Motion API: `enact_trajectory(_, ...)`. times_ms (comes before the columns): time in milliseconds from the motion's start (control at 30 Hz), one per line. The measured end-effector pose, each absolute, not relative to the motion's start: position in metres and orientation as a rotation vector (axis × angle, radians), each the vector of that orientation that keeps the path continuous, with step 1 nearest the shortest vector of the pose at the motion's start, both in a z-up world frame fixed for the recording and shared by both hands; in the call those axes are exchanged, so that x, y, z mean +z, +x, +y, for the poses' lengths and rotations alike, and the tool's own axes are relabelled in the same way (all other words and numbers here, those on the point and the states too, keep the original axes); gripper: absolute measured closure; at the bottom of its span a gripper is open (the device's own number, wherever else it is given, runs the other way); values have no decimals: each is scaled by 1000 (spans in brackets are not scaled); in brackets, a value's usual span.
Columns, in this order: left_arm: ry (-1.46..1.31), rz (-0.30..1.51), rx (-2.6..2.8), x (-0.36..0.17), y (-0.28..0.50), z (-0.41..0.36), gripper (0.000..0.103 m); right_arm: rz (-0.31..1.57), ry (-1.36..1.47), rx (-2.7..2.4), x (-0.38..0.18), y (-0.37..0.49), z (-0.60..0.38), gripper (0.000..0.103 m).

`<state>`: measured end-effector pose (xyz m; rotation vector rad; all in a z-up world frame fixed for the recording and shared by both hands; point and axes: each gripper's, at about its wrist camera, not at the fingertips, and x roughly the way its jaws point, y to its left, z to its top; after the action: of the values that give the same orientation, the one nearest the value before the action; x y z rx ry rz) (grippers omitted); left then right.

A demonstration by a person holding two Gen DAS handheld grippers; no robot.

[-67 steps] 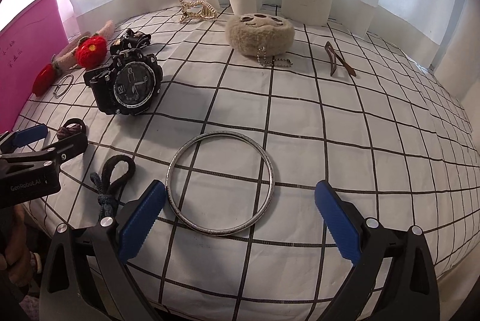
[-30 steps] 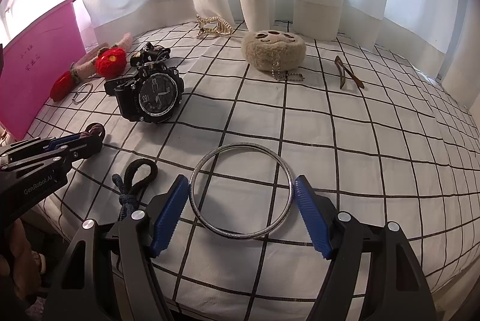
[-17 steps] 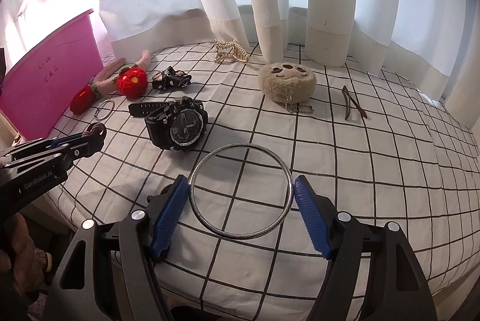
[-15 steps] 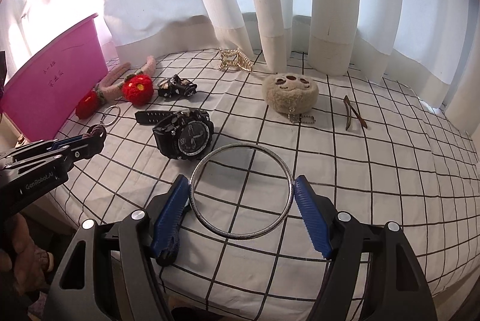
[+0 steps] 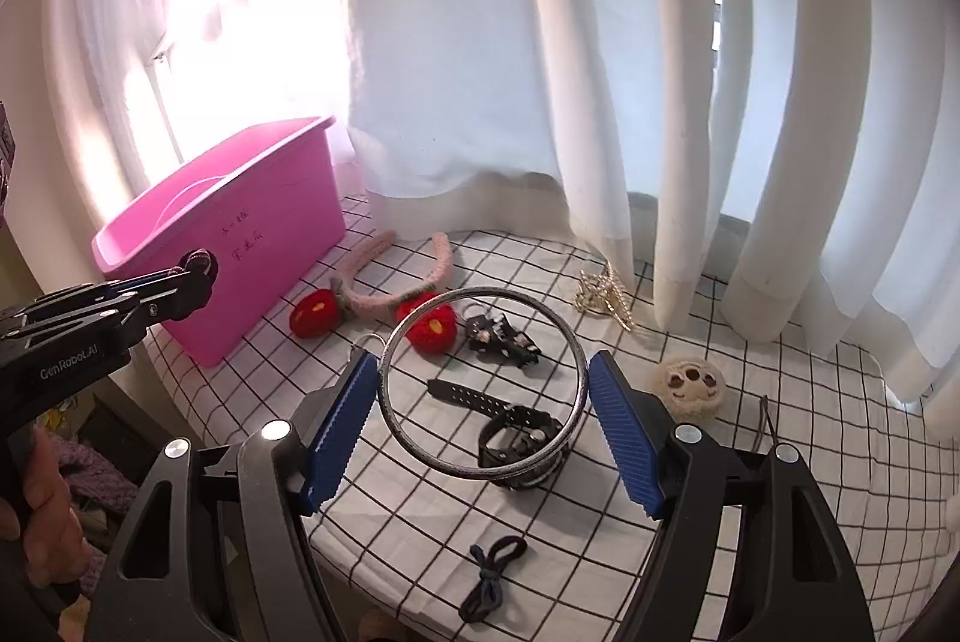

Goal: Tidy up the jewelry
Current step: 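Lift and carry the hair tie and ring with both tools over the pink tub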

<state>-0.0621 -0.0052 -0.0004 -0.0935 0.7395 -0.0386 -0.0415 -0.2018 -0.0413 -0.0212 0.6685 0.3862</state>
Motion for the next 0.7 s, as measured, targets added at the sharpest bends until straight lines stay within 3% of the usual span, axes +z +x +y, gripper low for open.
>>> enact_trajectory(400,-181,669,195,49,-33,118,87,576,-67,672,28,40,-63,33)
enact_trajectory(700,-292,699,310,41,20,225,87,621,-168,832,43,128,73,33)
